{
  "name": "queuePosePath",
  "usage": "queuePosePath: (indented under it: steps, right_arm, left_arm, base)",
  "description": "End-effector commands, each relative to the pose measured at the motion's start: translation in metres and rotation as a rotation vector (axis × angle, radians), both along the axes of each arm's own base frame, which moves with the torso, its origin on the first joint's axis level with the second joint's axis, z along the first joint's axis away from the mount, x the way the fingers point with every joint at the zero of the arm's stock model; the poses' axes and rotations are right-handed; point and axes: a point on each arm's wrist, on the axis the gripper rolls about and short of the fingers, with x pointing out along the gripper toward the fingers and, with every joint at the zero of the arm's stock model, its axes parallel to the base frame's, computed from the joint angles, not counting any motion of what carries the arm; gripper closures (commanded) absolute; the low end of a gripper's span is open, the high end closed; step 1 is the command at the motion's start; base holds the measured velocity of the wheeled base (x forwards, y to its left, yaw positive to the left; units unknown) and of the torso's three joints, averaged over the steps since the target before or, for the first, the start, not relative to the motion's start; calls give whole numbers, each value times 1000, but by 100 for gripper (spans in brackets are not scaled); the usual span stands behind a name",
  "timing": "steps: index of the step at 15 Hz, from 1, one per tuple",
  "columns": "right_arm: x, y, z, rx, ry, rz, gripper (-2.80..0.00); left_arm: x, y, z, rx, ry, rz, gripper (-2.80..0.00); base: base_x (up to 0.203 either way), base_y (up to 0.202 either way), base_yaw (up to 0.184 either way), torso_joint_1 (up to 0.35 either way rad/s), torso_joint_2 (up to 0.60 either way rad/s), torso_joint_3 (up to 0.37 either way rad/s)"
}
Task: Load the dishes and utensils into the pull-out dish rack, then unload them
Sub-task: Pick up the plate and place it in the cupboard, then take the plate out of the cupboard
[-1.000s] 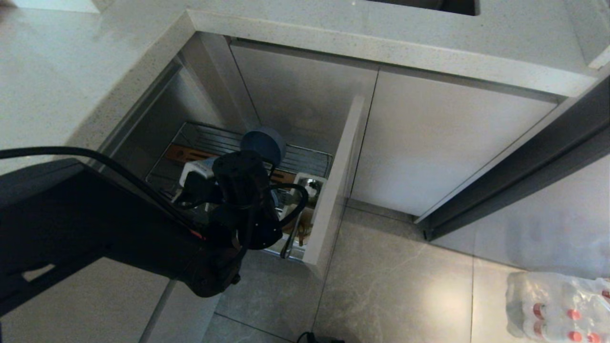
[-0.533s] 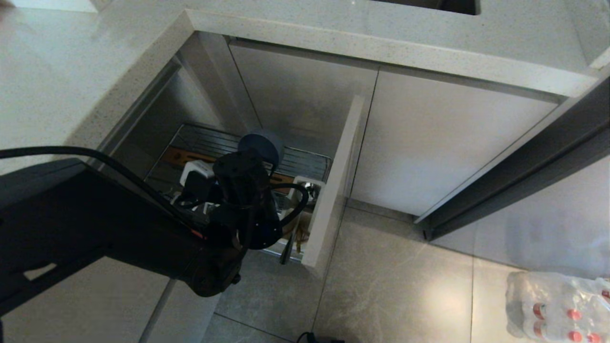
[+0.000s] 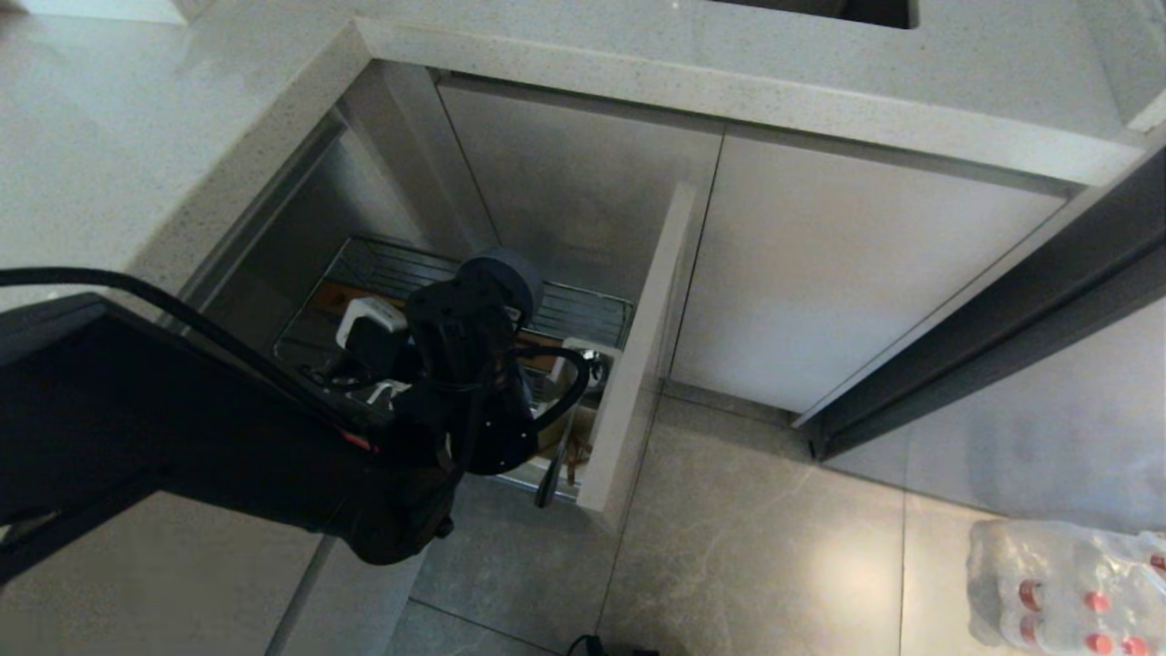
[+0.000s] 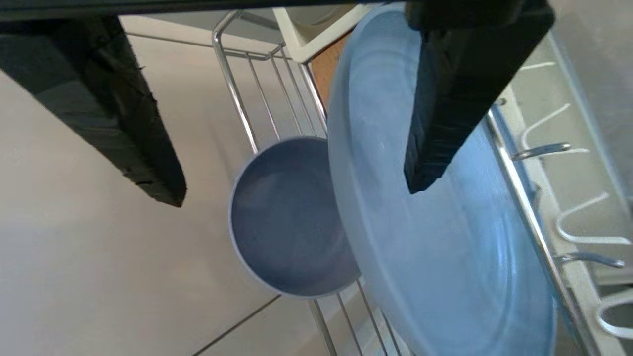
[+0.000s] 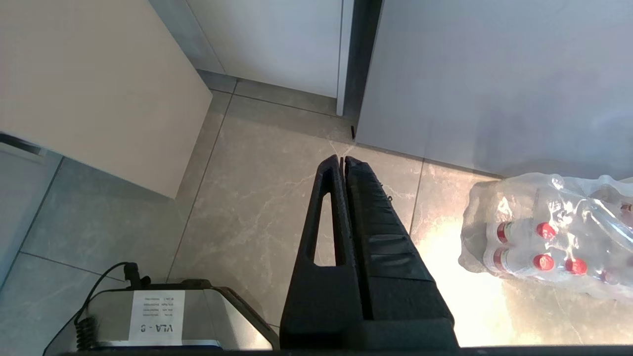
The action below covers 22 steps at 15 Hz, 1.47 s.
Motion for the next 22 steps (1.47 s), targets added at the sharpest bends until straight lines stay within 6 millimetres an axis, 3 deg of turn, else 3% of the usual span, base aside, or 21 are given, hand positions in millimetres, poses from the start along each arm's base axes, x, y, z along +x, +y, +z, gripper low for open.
queuePosePath:
  steps: [1,11,12,13,22]
  right_arm:
    - [0,0,0,0,1,0,0]
    - [0,0,0,0,1,0,0]
    - [0,0,0,0,1,0,0]
    - [0,0,0,0,1,0,0]
    - [0,0,0,0,1,0,0]
  left_arm:
    - [-5,1,8,-15,-12,1,-280]
    - [-33,6,45,-32,-26,-14,-280]
    - [-38,8,50,-32,-26,-17,-13]
    - [-42,10,56,-34,-28,-24,0]
    - [-96,20,100,42,35,-171,0]
  base:
    - [0,0,0,0,0,0]
    - [0,0,0,0,0,0]
    - [0,0,0,0,0,0]
    - [0,0,0,0,0,0]
    - [0,0,0,0,0,0]
